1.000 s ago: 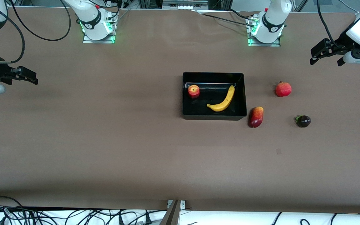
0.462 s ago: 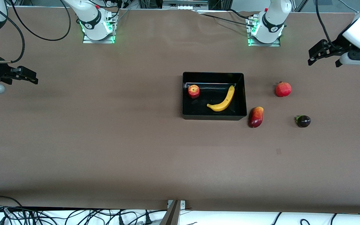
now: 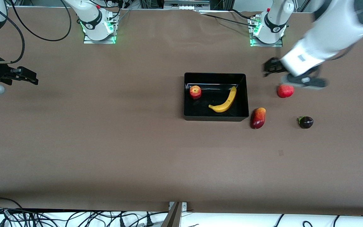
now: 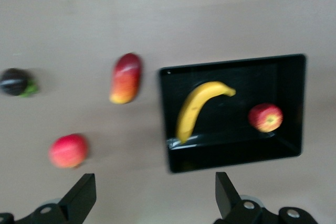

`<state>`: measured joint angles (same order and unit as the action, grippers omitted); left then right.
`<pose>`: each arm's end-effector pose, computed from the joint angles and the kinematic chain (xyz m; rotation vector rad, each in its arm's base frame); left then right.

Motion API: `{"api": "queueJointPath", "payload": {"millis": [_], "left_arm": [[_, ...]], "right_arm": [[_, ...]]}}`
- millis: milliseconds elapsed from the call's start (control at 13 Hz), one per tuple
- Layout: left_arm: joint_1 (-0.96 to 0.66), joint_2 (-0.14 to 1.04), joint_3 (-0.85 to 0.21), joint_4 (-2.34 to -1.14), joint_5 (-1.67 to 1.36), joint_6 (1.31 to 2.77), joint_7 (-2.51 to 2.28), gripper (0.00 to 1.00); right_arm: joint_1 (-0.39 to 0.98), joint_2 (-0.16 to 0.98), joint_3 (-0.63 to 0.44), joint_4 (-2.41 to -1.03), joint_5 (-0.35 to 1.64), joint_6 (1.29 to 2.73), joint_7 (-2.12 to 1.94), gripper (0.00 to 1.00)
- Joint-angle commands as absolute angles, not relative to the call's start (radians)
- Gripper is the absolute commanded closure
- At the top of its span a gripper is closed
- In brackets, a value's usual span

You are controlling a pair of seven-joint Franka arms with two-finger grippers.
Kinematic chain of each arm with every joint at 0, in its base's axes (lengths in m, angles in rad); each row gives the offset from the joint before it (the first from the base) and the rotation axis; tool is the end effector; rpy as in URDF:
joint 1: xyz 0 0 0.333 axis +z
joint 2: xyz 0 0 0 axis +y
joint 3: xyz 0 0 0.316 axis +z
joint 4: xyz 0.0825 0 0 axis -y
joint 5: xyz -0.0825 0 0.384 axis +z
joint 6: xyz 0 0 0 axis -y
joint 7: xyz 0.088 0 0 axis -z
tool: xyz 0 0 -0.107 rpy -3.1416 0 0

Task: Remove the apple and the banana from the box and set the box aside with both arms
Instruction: 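Reach the left gripper into the black box and grasp the red apple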

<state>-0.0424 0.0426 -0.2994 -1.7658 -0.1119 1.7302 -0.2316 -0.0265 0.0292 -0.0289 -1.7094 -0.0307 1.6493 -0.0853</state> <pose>0.5322 -0.1975 0.5232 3.0385 -0.1344 -0.1643 0.5612 -0.0340 0.5493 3.1129 0.0524 -0.1422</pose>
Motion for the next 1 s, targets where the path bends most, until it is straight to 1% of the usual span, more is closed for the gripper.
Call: {"api": "queueJointPath", "payload": {"millis": [0, 154, 308, 462, 615, 923], "left_arm": [[-0.098, 0.136, -0.364, -1.819, -0.13, 1.92, -0.374, 0.0], [-0.174, 0.175, -0.367, -1.918, -0.13, 2.09, -0.443, 0.0], [-0.231, 0.215, -0.367, -1.965, -0.13, 2.175, -0.53, 0.0], [-0.27, 0.28, -0.367, -1.971, -0.129, 2.218, -0.557, 0.0], [-0.31, 0.362, -0.367, -1.976, -0.126, 2.305, -0.568, 0.0], [-0.363, 0.469, -0.367, -1.974, -0.117, 2.425, -0.592, 0.0]], "right_arm": [[-0.029, 0.026, -0.029, -1.697, -0.045, 1.629, -0.101, 0.0], [-0.028, 0.022, -0.023, -1.697, -0.044, 1.629, -0.1, 0.0], [-0.028, 0.026, -0.028, -1.697, -0.044, 1.629, -0.101, 0.0], [-0.029, 0.026, -0.029, -1.698, -0.044, 1.626, -0.101, 0.0], [-0.028, 0.025, -0.028, -1.698, -0.044, 1.62, -0.101, 0.0], [-0.028, 0.025, -0.028, -1.698, -0.044, 1.618, -0.101, 0.0]]}}
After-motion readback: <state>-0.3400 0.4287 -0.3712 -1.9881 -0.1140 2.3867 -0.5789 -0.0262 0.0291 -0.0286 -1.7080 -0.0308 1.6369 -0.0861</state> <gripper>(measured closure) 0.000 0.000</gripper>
